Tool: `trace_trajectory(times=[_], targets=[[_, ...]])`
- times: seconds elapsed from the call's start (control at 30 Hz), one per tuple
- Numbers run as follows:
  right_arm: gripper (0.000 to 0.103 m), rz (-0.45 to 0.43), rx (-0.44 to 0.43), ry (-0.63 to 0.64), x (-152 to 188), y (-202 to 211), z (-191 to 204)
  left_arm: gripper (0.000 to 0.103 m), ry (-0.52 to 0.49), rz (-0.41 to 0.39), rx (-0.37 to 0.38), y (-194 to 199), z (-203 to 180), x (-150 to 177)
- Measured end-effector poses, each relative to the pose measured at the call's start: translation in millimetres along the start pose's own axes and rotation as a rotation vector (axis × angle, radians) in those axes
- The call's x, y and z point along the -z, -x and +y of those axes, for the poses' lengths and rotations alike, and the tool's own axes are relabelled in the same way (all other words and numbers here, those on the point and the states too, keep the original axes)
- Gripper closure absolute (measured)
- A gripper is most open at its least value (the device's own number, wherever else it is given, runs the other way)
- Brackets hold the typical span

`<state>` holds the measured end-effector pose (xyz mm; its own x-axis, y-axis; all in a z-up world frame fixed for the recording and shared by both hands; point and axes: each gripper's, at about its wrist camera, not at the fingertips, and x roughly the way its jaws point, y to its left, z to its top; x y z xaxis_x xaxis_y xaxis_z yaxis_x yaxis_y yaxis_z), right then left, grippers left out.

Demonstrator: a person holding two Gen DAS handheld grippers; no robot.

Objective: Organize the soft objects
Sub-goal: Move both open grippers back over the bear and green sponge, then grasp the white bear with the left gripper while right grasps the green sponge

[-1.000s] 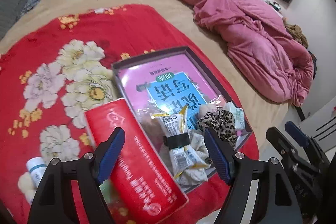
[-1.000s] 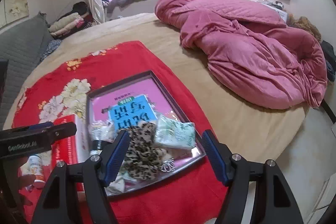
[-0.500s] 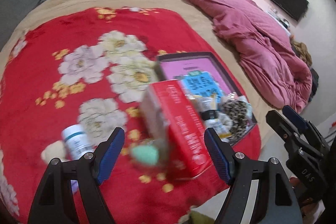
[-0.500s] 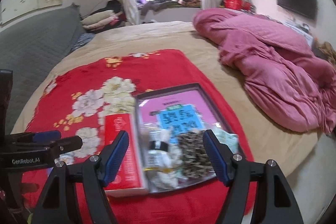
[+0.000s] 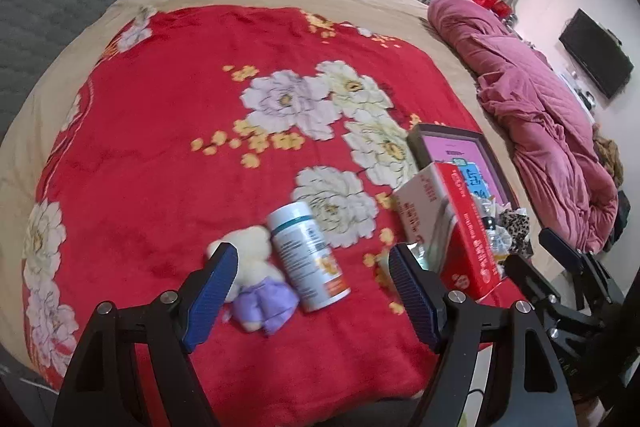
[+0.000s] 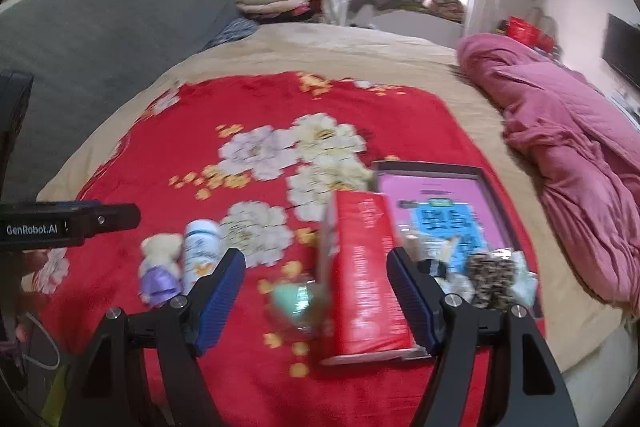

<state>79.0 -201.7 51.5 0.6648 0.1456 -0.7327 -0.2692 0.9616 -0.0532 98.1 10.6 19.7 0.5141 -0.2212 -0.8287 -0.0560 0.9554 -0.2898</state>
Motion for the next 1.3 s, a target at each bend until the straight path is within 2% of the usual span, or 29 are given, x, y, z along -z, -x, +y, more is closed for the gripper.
trace_trajectory(times=[0.17, 0.3, 0.77, 0.97, 1.13, 1.17, 1.23, 1.3], targets=[[0.03, 0.047, -0.014, 0.1, 8, -14, 31, 0.024, 0.039, 0.022, -0.02, -4, 27, 11], [0.03, 0.119, -0.009, 0.183, 18, -33, 49, 0.024, 0.078, 0.06, -0.043, -18, 47, 19], [0.03, 0.233, 0.15, 0.383, 46, -94, 65, 0.024, 0.179, 0.206, -0.048, -90, 67, 35], [0.03, 0.282, 0.22, 0.501, 58, -123, 75, 0.024, 0.206, 0.228, -0.066, -110, 70, 34], [0.031, 0.31, 0.262, 0.562, 67, -143, 81, 0.024, 0.231, 0.238, -0.047, -121, 70, 31], [0.031, 0.312, 0.268, 0.572, 69, -146, 82, 0.024, 0.234, 0.24, -0.048, -124, 70, 31], [0.04, 0.325, 0.27, 0.582, 70, -153, 82, 0.024, 0.243, 0.244, -0.042, -128, 69, 30], [0.044, 0.331, 0.272, 0.571, 70, -159, 81, 0.024, 0.247, 0.246, -0.039, -131, 68, 28]])
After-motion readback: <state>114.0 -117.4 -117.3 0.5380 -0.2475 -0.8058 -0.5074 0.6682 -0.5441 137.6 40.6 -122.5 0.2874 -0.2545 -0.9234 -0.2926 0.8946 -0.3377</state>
